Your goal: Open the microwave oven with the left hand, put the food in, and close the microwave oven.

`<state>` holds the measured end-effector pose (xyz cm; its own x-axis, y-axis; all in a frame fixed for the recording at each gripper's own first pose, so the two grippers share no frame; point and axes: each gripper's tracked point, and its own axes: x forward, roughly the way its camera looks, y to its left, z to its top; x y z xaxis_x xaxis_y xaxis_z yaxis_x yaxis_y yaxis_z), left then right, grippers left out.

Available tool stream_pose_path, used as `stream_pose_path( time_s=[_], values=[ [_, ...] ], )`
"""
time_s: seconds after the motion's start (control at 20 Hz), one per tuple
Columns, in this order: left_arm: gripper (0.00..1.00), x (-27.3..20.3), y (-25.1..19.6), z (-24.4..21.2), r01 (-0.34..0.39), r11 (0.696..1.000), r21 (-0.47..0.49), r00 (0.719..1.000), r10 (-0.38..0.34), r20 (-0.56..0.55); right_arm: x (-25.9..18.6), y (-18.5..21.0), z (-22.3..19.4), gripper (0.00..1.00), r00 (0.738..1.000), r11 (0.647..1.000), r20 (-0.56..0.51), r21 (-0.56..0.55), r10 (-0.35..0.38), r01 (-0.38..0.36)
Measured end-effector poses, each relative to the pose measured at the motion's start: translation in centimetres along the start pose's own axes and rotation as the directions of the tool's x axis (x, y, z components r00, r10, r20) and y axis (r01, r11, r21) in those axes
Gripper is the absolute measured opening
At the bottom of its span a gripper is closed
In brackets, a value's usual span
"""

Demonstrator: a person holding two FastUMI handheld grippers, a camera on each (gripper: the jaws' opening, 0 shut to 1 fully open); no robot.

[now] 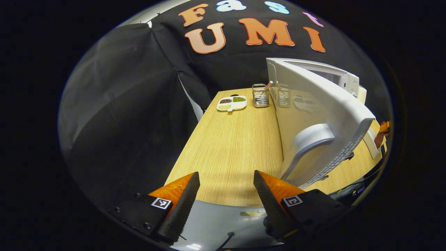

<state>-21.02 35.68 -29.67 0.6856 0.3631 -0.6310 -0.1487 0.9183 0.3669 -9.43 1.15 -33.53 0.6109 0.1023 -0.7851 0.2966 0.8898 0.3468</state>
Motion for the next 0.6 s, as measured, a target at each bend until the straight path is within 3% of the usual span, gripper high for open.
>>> stream_pose_path(
  time_s=[0.05,0.25,0.3,0.45,0.5,0.55,0.6],
  values=[
    [1.0,-0.1,0.3,0.1,-0.008,1.0,-0.004,1.0,0.008,0.005,-0.2,-0.1,0.1,0.19,1.0,1.0,0.004,-0.009,-0.003,0.003],
    [1.0,-0.3,1.3,1.3,-0.049,0.999,-0.022,0.998,0.049,0.043,-1.4,0.9,1.3,0.14,0.999,1.0,0.033,-0.015,0.001,0.0],
    [0.92,-0.2,1.7,1.8,-0.064,0.998,-0.026,0.996,0.065,0.056,-1.9,1.6,1.8,0.13,0.999,1.0,0.04,-0.022,0.012,-0.011],
    [1.0,-0.2,2.3,3.2,-0.09,0.995,-0.03,0.992,0.092,0.091,-2.8,4.8,3.4,0.13,0.996,0.996,0.074,-0.074,0.057,-0.051],
    [0.92,-0.1,2.3,3.7,-0.093,0.995,-0.03,0.99,0.096,0.105,-2.9,6.3,3.8,0.13,0.993,0.993,0.082,-0.09,0.079,-0.071],
    [1.0,0.0,2.3,4.1,-0.092,0.995,-0.034,0.988,0.095,0.118,-3.1,7.8,4.1,0.13,0.99,0.99,0.09,-0.1,0.105,-0.096],
    [1.0,0.2,2.1,4.4,-0.084,0.996,-0.036,0.988,0.088,0.124,-3.0,9.5,4.4,0.13,0.987,0.987,0.096,-0.103,0.133,-0.123]
  ],
)
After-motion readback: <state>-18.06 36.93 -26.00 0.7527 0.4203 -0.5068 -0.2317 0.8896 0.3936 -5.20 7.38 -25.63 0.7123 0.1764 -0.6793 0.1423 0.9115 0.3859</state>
